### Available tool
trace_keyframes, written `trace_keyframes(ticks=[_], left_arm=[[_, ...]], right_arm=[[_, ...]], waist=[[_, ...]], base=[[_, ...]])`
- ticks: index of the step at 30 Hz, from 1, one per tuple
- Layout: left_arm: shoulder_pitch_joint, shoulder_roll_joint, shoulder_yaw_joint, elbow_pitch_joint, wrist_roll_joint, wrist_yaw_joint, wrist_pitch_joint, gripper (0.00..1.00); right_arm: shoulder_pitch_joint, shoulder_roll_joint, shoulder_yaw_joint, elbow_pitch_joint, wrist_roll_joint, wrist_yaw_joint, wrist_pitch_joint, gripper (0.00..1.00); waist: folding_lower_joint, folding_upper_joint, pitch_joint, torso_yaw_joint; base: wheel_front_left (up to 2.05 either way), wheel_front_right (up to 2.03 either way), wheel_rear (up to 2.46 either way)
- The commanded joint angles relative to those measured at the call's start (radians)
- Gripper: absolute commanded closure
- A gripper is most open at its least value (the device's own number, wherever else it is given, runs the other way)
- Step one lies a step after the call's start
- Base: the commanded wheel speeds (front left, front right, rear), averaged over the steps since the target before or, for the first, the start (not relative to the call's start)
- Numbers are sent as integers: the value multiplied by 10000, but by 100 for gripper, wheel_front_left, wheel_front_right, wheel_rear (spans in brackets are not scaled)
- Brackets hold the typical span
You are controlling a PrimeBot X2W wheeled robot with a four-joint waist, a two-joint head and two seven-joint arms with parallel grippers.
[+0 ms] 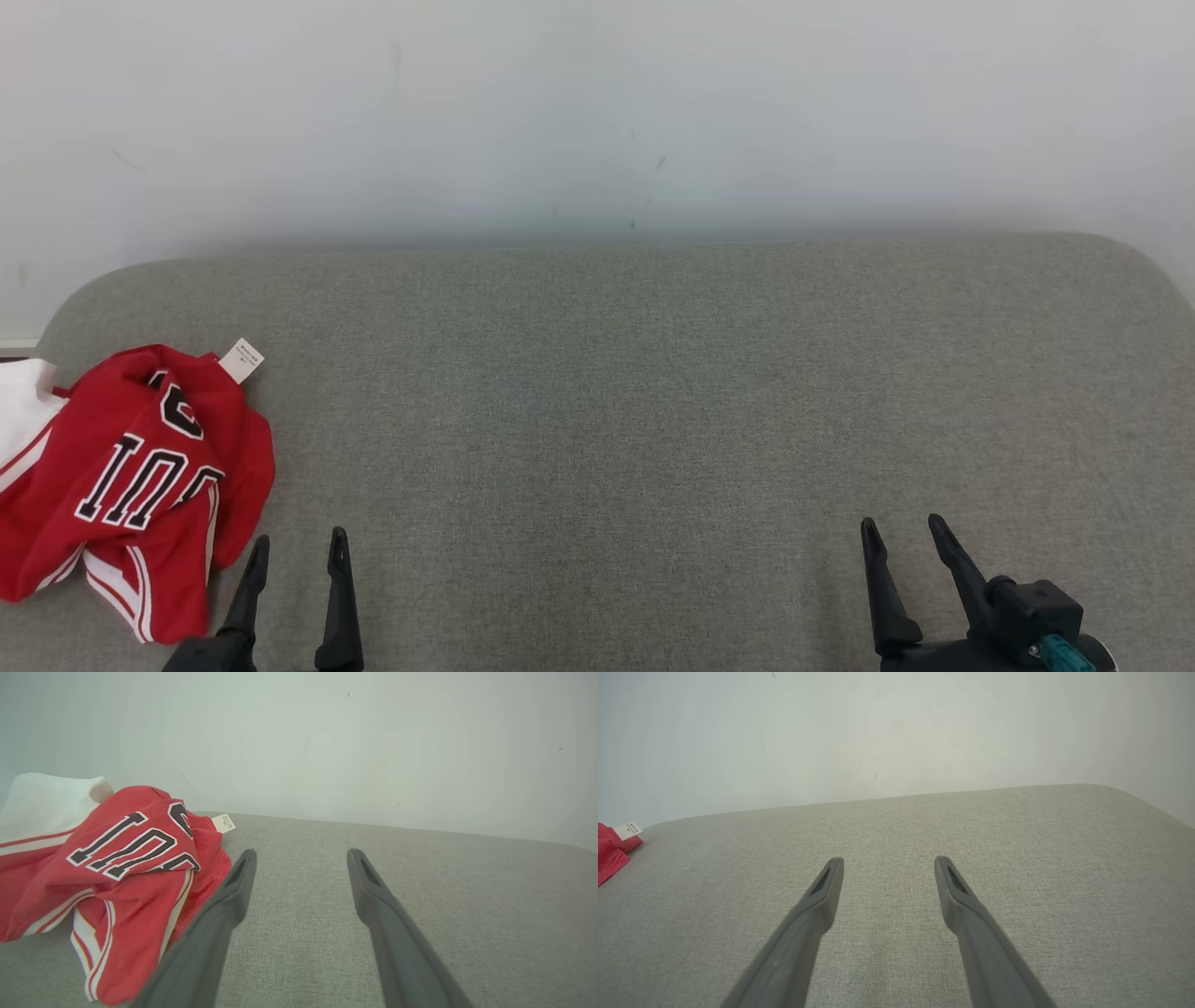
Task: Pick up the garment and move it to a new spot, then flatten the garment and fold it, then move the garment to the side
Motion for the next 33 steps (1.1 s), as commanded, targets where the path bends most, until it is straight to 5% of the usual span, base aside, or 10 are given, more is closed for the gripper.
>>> trace_keyframes(ticks=[1,12,33], left_arm=[[57,-44,25,-69,220,-51,-89,0],[166,-97,120,114,910,-131,-278,0],[184,-116,77,338,371,-174,-276,0]], right_arm=[[-10,-29,41,13,-291,-16,-102,0],[7,-30,142,74,-1034,-17,-323,0],[136,-29,156,76,-1040,-17,-354,0]], waist=[[0,0,-5,-2],[0,0,-36,17],[0,0,-171,100]], base=[[0,0,0],[0,0,0],[0,0,0]])
